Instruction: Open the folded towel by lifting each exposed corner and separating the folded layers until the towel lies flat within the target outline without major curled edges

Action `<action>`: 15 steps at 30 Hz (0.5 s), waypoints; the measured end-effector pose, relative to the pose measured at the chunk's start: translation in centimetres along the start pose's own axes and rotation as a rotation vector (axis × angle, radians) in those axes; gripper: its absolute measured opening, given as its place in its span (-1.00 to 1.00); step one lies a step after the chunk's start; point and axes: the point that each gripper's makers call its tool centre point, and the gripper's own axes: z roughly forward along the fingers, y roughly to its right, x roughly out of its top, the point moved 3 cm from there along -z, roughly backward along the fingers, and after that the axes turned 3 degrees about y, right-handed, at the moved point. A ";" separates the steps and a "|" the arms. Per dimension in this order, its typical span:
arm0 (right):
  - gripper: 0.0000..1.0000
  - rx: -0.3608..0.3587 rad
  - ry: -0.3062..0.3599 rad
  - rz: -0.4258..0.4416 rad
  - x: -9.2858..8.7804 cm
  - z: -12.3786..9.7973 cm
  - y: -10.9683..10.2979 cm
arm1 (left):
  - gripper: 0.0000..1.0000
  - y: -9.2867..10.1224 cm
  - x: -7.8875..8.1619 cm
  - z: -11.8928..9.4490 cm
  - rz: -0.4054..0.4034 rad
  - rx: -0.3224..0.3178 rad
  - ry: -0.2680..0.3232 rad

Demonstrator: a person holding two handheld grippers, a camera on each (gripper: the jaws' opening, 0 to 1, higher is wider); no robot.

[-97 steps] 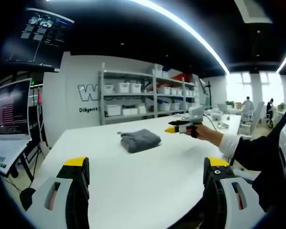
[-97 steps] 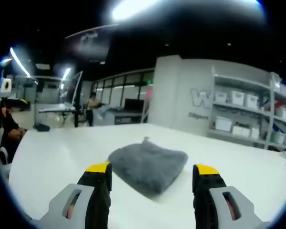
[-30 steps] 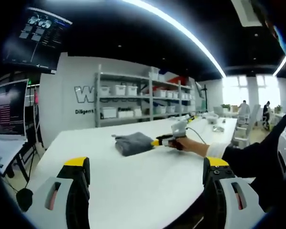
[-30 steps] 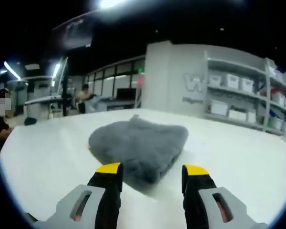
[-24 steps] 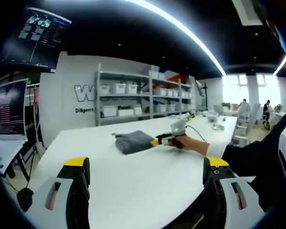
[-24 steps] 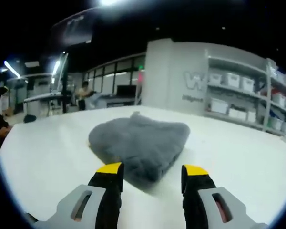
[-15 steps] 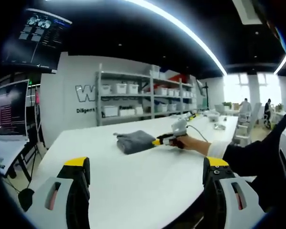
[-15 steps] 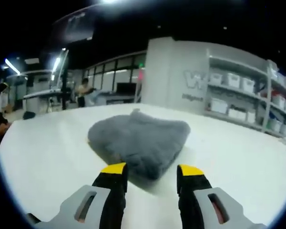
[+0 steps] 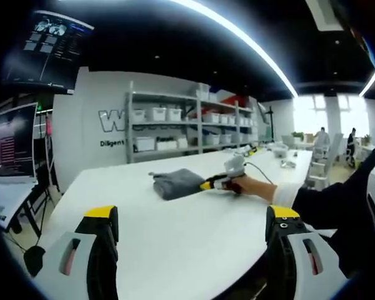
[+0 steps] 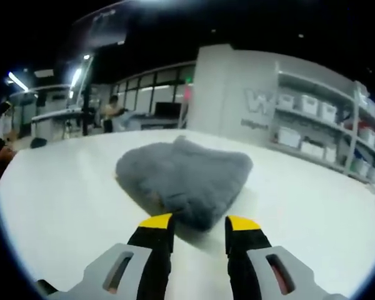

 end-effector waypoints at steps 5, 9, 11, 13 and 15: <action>-0.45 0.002 -0.002 -0.014 0.0 0.0 0.0 | 0.92 0.0 0.0 0.0 0.000 0.000 -0.001; -0.50 0.001 0.000 -0.015 0.0 0.0 0.1 | 0.92 0.1 0.0 0.1 0.001 -0.003 -0.002; -0.51 0.001 0.002 -0.007 0.0 0.0 0.1 | 0.92 0.1 0.0 0.1 0.001 -0.005 -0.003; -0.52 0.001 0.001 -0.002 -0.1 0.0 0.2 | 0.92 0.2 -0.1 0.1 0.002 -0.006 -0.004; -0.52 -0.001 0.001 -0.006 -0.1 0.0 0.2 | 0.92 0.2 -0.1 0.1 0.002 -0.006 -0.004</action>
